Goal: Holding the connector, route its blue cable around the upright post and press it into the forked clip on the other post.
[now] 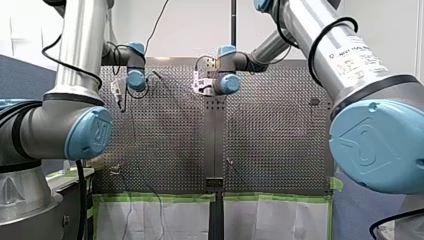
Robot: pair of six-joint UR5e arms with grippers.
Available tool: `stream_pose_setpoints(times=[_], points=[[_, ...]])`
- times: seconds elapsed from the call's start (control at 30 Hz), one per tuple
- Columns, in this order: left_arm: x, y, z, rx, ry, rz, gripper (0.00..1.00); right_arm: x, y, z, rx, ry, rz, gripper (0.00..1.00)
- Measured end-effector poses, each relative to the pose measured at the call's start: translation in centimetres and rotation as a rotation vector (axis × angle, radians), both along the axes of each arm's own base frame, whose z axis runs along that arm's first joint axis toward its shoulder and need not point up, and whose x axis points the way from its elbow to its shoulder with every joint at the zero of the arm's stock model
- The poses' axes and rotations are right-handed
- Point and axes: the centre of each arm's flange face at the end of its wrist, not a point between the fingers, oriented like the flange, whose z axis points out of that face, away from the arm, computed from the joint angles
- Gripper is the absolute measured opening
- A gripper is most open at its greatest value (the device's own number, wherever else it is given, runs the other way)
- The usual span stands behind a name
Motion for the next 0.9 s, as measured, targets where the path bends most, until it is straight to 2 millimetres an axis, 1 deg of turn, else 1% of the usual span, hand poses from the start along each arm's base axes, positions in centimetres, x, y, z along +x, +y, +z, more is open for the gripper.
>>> stream_pose_setpoints(times=[0.1,0.13,0.17,0.2,0.23,0.27,0.3,0.37,0.4,0.47,0.5,0.53,0.9], points=[[0.3,-0.7,-1.1,0.005,0.021,-0.024,0.00,-0.6,-0.3,-1.1,0.005,0.005,-0.009,0.00],[0.4,-0.9,-1.5,0.010,0.029,-0.032,0.05,-0.7,-0.3,-1.5,0.007,0.008,-0.011,0.00],[0.5,-1.1,-2.0,0.017,0.038,-0.042,0.16,-0.9,-0.3,-1.9,0.010,0.010,-0.014,0.00],[0.6,-1.3,-2.2,0.022,0.044,-0.047,0.16,-1.1,-0.4,-2.4,0.014,0.015,-0.017,0.00],[0.6,-1.5,-2.4,0.028,0.048,-0.052,0.26,-1.3,-0.4,-2.7,0.017,0.019,-0.019,0.00],[0.6,-1.7,-2.6,0.034,0.053,-0.056,0.43,-1.5,-0.5,-3.1,0.019,0.023,-0.021,0.00],[0.7,-1.9,-2.7,0.037,0.055,-0.060,0.43,-1.8,-0.5,-3.5,0.021,0.027,-0.025,0.00],[0.6,-2.1,-2.8,0.040,0.057,-0.065,0.66,-2.1,-0.7,-4.1,0.024,0.032,-0.030,0.00],[0.6,-2.2,-2.8,0.040,0.058,-0.067,0.66,-2.4,-0.8,-4.4,0.025,0.034,-0.033,0.00],[0.6,-2.4,-2.8,0.040,0.058,-0.069,0.77,-2.8,-0.9,-5.1,0.026,0.036,-0.039,0.00],[0.6,-2.4,-2.8,0.040,0.059,-0.067,0.77,-3.0,-1.0,-5.5,0.027,0.037,-0.042,0.00],[0.5,-2.5,-2.9,0.038,0.060,-0.065,1.00,-3.2,-1.1,-5.8,0.027,0.037,-0.045,0.00],[0.2,-2.5,-3.0,0.014,0.066,-0.026,1.00,-5.4,-0.9,-10.0,0.049,0.046,-0.072,0.00]])
